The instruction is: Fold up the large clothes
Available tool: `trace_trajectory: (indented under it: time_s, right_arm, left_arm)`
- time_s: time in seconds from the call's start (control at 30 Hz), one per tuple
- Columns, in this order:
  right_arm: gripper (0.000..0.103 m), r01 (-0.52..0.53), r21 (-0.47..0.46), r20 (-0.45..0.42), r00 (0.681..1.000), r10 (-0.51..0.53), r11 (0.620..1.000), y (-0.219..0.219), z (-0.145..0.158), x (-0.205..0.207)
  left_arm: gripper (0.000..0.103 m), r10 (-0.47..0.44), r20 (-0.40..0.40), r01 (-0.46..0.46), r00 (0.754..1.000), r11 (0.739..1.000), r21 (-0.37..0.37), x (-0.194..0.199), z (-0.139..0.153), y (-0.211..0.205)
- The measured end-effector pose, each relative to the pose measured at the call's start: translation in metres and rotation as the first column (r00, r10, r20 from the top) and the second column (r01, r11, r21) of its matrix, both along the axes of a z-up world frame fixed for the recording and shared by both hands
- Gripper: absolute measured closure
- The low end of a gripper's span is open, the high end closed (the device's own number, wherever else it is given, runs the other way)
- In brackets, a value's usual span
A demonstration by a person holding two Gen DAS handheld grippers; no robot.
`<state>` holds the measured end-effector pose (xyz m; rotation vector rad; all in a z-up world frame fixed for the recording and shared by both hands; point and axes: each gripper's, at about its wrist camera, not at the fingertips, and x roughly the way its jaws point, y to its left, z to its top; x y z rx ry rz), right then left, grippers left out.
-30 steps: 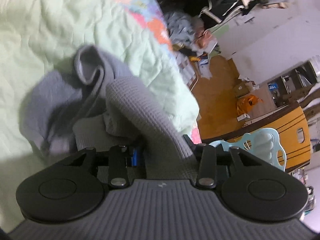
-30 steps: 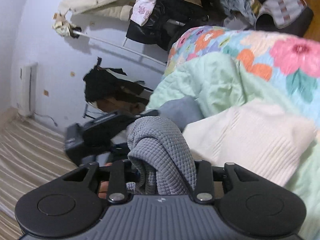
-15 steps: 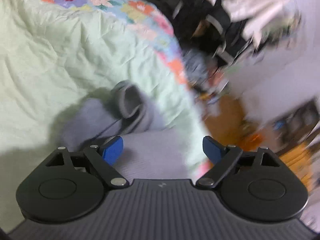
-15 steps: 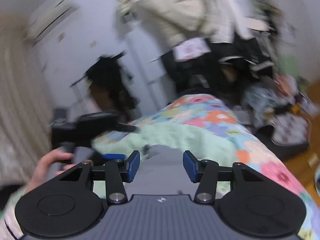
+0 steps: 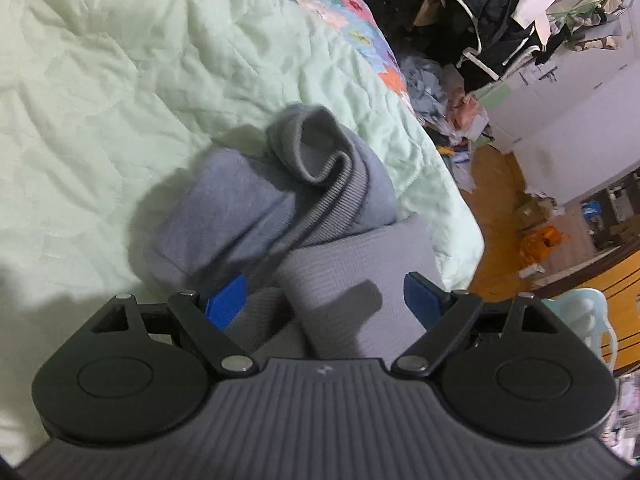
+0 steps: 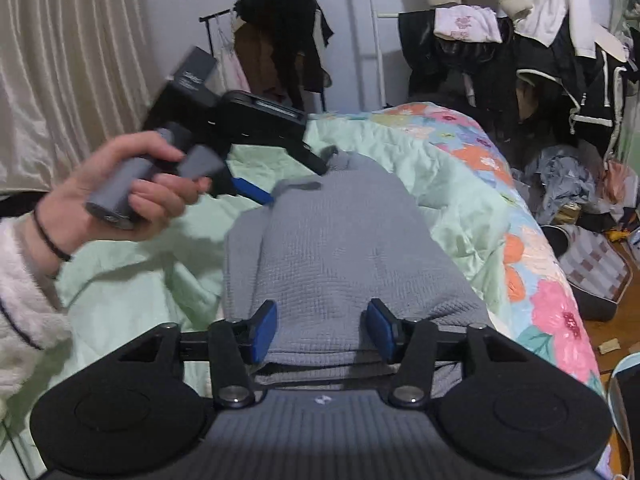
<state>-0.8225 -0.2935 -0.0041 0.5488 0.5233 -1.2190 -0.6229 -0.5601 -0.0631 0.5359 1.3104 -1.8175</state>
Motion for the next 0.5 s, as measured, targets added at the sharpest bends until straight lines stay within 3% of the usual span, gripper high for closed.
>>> trace_trajectory:
  time_s: [0.2,0.3,0.37,0.43,0.5]
  right_arm:
    - [0.045,-0.051,-0.056,-0.125,0.991,0.044,0.997,0.011,0.011,0.024]
    - [0.052,-0.074,-0.045,-0.232,0.971,0.062,0.996,0.006,0.003,0.037]
    - [0.077,-0.055,-0.057,-0.243,0.969,0.040,0.997,0.003,-0.001,0.037]
    - [0.093,-0.008,-0.083,-0.182,0.983,-0.007,0.997,-0.001,0.001,0.027]
    - [0.095,0.042,-0.107,-0.125,0.991,-0.056,0.993,-0.001,0.007,0.016]
  left_arm:
    - [0.018,-0.050,-0.082,0.053,0.995,0.998,0.033,0.008,0.002,-0.010]
    - [0.022,-0.081,-0.082,0.085,0.993,0.995,0.044,0.008,0.003,-0.011]
    - [0.022,-0.099,-0.087,0.103,0.991,0.993,0.051,0.006,0.003,-0.006]
    - [0.022,-0.098,-0.099,0.104,0.990,0.993,0.054,0.005,0.003,-0.006]
    - [0.022,-0.096,-0.086,0.101,0.992,0.993,0.055,0.000,0.001,-0.008]
